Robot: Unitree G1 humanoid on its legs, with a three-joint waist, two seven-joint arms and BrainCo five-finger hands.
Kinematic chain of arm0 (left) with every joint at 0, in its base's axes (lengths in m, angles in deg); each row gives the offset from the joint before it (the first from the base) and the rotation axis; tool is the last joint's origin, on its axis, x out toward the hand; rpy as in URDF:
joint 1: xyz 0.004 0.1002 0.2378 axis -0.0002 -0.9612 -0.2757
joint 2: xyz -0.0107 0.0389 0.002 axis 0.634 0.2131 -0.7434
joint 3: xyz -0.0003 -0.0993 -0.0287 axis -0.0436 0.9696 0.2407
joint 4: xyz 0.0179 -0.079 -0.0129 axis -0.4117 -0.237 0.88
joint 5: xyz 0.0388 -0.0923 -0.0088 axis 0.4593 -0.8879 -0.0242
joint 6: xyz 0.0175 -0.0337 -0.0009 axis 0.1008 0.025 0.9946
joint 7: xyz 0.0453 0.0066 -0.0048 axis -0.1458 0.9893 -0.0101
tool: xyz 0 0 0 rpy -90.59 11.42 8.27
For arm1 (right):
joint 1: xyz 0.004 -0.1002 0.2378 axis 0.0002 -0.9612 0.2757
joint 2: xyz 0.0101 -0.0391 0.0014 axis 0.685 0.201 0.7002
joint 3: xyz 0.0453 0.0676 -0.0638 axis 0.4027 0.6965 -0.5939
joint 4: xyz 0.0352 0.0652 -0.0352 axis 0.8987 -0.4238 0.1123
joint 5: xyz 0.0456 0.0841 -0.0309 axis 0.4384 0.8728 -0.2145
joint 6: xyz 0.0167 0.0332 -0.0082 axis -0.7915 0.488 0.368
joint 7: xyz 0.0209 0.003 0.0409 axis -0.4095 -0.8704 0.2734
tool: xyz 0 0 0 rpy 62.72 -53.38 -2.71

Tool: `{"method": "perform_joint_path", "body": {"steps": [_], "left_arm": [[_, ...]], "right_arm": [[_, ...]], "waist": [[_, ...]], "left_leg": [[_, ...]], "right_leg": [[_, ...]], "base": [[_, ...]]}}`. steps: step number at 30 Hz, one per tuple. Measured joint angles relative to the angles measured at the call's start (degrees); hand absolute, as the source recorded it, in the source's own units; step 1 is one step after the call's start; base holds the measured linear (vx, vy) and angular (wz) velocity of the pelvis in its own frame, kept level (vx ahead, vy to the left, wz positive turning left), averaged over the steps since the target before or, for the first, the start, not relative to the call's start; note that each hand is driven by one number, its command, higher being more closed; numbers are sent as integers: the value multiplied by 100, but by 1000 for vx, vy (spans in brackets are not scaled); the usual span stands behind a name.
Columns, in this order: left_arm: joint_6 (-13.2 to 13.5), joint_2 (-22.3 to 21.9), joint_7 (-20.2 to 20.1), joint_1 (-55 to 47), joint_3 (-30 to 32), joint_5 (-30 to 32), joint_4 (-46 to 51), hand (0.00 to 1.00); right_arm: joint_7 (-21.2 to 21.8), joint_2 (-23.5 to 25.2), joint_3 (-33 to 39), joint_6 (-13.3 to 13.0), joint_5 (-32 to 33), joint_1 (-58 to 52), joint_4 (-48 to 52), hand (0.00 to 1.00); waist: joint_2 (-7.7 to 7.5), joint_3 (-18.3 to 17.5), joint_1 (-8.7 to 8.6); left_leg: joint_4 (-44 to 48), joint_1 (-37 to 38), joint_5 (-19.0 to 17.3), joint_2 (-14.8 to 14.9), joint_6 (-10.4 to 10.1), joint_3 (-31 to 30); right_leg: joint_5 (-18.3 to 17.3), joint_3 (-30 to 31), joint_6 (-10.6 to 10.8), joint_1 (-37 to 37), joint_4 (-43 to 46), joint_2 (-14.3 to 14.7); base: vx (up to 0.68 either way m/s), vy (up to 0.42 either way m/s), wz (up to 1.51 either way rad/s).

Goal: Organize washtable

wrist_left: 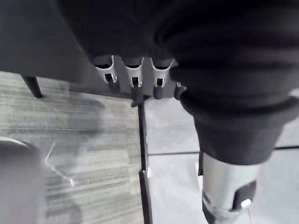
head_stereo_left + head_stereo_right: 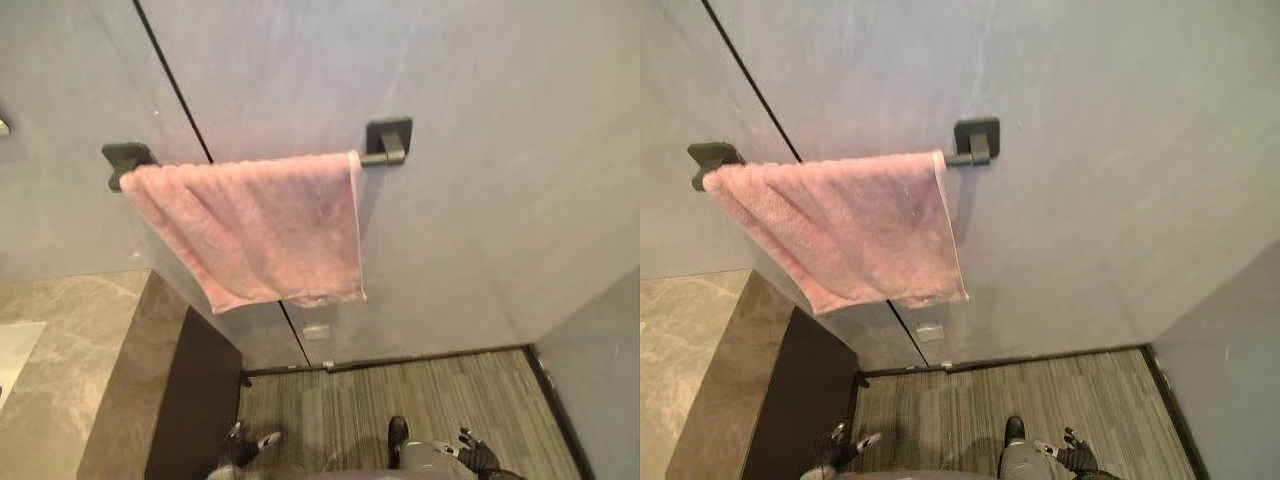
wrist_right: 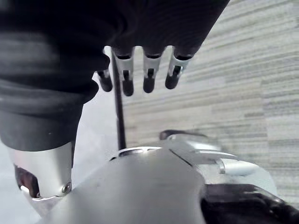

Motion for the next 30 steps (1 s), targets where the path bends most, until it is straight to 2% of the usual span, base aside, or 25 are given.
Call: {"method": "perform_joint_path", "body": {"steps": [1, 2, 3, 4, 5, 6, 8, 9, 10, 11, 12, 13, 14, 15, 16, 17, 19, 20, 21, 22, 24, 25, 27, 29, 30], "left_arm": [[-4, 12, -2, 58, -44, -16, -2, 0], [-22, 48, -1, 130, -145, -64, -18, 0], [-30, 83, -2, 103, -196, -65, -17, 0], [-26, 127, -9, 82, -212, -67, 54, 0], [-27, 94, 0, 42, -199, -67, 71, 0], [-32, 144, 12, -31, -201, -67, 67, 0], [-37, 191, 13, -102, -203, -68, 67, 0], [-36, 187, 13, -146, -202, -82, 72, 0], [-36, 183, 12, -140, -200, -98, 74, 0], [-36, 183, 12, -140, -196, -108, 75, 0], [-33, 151, 12, -140, -78, -109, 93, 0], [-32, 135, 11, -141, -47, -109, 95, 0], [-26, 67, 11, -141, 127, -109, 102, 0], [-26, 24, 11, -142, 198, -115, 97, 0], [-17, -69, 24, -140, 241, -193, 117, 0], [-11, -77, 19, -137, 237, -251, 160, 0], [-20, -84, 23, -136, 242, -371, 145, 0], [-15, -83, 33, -135, 285, -490, 145, 0], [-17, -110, 42, -125, 441, -575, 146, 0], [-26, -109, 53, -108, 499, -586, 146, 0], [-37, -83, 60, -32, 706, -597, 140, 0], [-26, -83, 60, -33, 755, -602, 142, 0], [-35, -92, 60, -25, 1004, -613, 89, 0], [-63, -90, 59, -17, 1169, -628, 14, 0], [-76, -81, 58, -17, 1310, -634, -71, 0]], "right_arm": [[-2, 6, -13, 12, 12, 24, 17, 0], [-15, 104, -22, 26, 35, 66, 28, 0], [-21, 171, -78, 86, 32, 79, 51, 0], [-25, 137, -170, 117, 26, 84, 79, 0], [-22, 55, -241, 131, 26, 153, 130, 0], [-18, 51, -252, 134, 0, 136, 256, 0], [-12, 52, -288, 135, -42, 108, 308, 0], [-11, 52, -297, 135, -43, 107, 307, 0], [-8, 69, -297, 135, -34, 83, 304, 0], [-4, 95, -294, 133, -28, 43, 305, 0], [5, 176, -291, 136, -27, -87, 305, 0], [8, 179, -293, 139, -26, -102, 302, 0], [15, 178, -293, 138, -25, -131, 296, 0], [14, 176, -297, 142, -24, -151, 291, 0], [3, 122, -308, 138, -17, -130, 291, 0], [-8, 90, -355, 128, -4, -45, 288, 0], [-57, 44, -531, 97, 79, 137, 247, 0], [-114, 47, -538, 90, 93, 258, 165, 0], [-118, 120, -543, 81, 91, 336, 153, 0], [-117, 148, -542, 78, 87, 361, 145, 0], [-117, 167, -546, 81, 69, 346, 25, 0], [-117, 164, -539, 82, 63, 322, -12, 0], [-110, 174, -321, 42, 9, 223, -182, 0], [-106, 176, -53, 33, -40, 155, -437, 0], [-105, 182, 215, 44, -45, 58, -723, 0]], "waist": [[-123, 51, 1], [-341, 196, 23], [-496, 299, 137], [-512, 299, 213], [-467, 312, 237], [-443, 319, 204], [-440, 316, 194], [-443, 310, 219], [-481, 286, 238], [-492, 270, 254], [-633, 171, 339], [-643, 165, 350], [-624, 151, 391], [-624, 130, 451], [-544, 50, 607], [-524, 33, 673], [-438, 33, 664], [-436, 42, 670], [-465, 50, 662], [-471, 57, 656], [-606, 140, 655], [-628, 142, 668], [-679, 128, 649], [-712, 97, 637], [-748, 15, 635]], "left_leg": [[-317, 64, -92, -93, 143, 61], [-788, 205, -257, -313, 391, 187], [-847, 263, -106, -493, 490, 398], [-845, 250, -20, -482, 607, 608], [-820, 258, 34, -453, 692, 804], [-820, 304, 98, -451, 726, 865], [-819, 314, 175, -444, 725, 881], [-821, 229, 266, -439, 706, 872], [-821, 102, 379, -444, 690, 807], [-816, 32, 439, -456, 666, 742], [-729, -224, 606, -474, 595, 480], [-698, -288, 638, -474, 581, 423], [-649, -511, 780, -451, 499, 160], [-677, -644, 887, -414, 470, 50], [-776, -896, 1149, -335, 418, -109], [-912, -1106, 1416, -277, 355, -246], [-1161, -1368, 1751, -161, 194, -474], [-1447, -1487, 2108, -46, 52, -485], [-1508, -1589, 2265, 136, 31, -137], [-1322, -1647, 2230, 247, 52, 120], [-317, -1665, 1898, 517, 459, 425], [-35, -1660, 1817, 604, 493, 415], [923, -1469, 1660, 1072, 632, 326], [956, -1192, 1660, 1391, 632, 329], [794, -991, 1671, 1672, 629, 395]], "right_leg": [[98, 8, 40, -85, -39, -42], [193, 48, 99, -162, -180, -180], [113, 8, 145, -149, -311, -340], [-228, -222, 283, -176, -288, -460], [-424, -548, 18, -394, 585, -695], [-751, -607, -201, -473, 1818, -886], [-1098, -334, -87, -359, 2992, -967], [-1492, 36, 68, -191, 3555, -953], [-1725, 459, 276, -15, 3952, -913], [-1824, 676, 419, 134, 4026, -887], [-2371, 1282, 821, 665, 3623, -696], [-2472, 1361, 852, 730, 3515, -644], [-2717, 1526, 833, 954, 3021, -482], [-2790, 1544, 819, 1044, 2737, -398], [-2869, 1517, 676, 1147, 2214, -298], [-2945, 1326, 510, 1124, 1882, -228], [-2867, 981, 327, 929, 1881, -92], [-2797, 669, 162, 835, 1884, -20], [-2685, 334, -37, 739, 1849, -9], [-2654, 169, -91, 756, 1841, -10], [-2553, -338, -256, 873, 1853, -149], [-2511, -458, -296, 895, 1849, -191], [-2322, -957, -210, 1052, 1645, -382], [-2104, -1255, -73, 1177, 1372, -527], [-1846, -1553, 105, 1232, 1110, -721]], "base": [[-473, 180, -5], [-507, 132, -36], [-584, 115, -62], [-455, 74, -87], [-447, 25, -74], [-322, -3, -50], [-224, -52, -17], [-179, -131, 4], [-160, -155, 18], [-171, -340, 61], [-108, -271, 60], [-153, -382, 93], [-101, -224, 71], [-174, -354, 86], [-202, -323, 75], [-206, -320, 78], [-290, -293, 94], [-387, -275, 122], [-290, -194, 109], [-214, -146, 106], [-170, -89, 105], [-233, -1, 97], [-297, 130, 92], [-240, 286, 107], [-147, 269, 129]]}}
